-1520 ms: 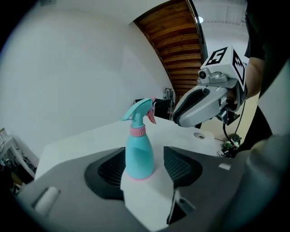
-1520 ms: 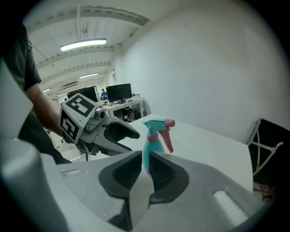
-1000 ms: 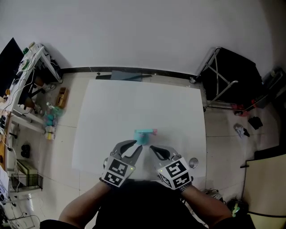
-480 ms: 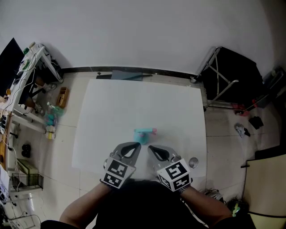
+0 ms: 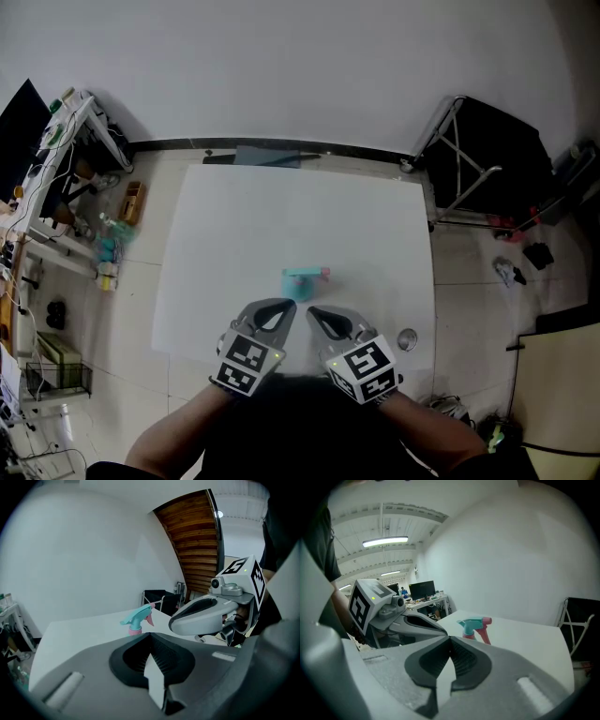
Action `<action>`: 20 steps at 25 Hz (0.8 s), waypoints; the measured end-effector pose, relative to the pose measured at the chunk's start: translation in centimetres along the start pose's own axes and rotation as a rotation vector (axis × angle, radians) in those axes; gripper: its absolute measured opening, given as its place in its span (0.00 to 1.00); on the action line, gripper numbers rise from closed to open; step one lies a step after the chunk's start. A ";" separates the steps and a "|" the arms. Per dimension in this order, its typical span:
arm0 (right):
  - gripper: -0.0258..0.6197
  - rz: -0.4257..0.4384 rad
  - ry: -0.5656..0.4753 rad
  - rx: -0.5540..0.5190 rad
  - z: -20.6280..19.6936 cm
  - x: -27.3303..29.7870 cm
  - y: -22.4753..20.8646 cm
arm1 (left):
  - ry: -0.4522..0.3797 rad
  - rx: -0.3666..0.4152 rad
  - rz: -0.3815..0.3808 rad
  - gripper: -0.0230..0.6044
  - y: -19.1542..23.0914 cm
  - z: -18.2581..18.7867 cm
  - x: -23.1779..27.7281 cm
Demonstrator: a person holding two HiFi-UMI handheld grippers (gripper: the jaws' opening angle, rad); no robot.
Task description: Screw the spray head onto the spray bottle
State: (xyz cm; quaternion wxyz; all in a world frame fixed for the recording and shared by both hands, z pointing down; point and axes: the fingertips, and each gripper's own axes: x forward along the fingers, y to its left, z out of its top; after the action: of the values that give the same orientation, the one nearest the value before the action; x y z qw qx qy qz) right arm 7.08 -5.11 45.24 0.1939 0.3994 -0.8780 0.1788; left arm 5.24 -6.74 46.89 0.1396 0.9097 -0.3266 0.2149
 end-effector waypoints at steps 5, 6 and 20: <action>0.03 0.002 0.000 0.002 0.0 0.1 0.1 | 0.003 -0.001 0.007 0.06 0.2 -0.1 -0.1; 0.03 0.003 0.001 0.002 0.0 0.1 0.2 | 0.003 -0.002 0.008 0.06 0.2 -0.1 -0.1; 0.03 0.003 0.009 0.005 -0.1 0.2 0.2 | 0.010 -0.005 0.008 0.06 0.1 -0.2 -0.1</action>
State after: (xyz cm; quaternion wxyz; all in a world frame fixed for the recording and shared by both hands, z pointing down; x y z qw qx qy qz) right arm 6.84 -5.04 45.41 0.1966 0.3978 -0.8773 0.1828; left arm 5.05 -6.72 47.07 0.1428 0.9070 -0.3301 0.2189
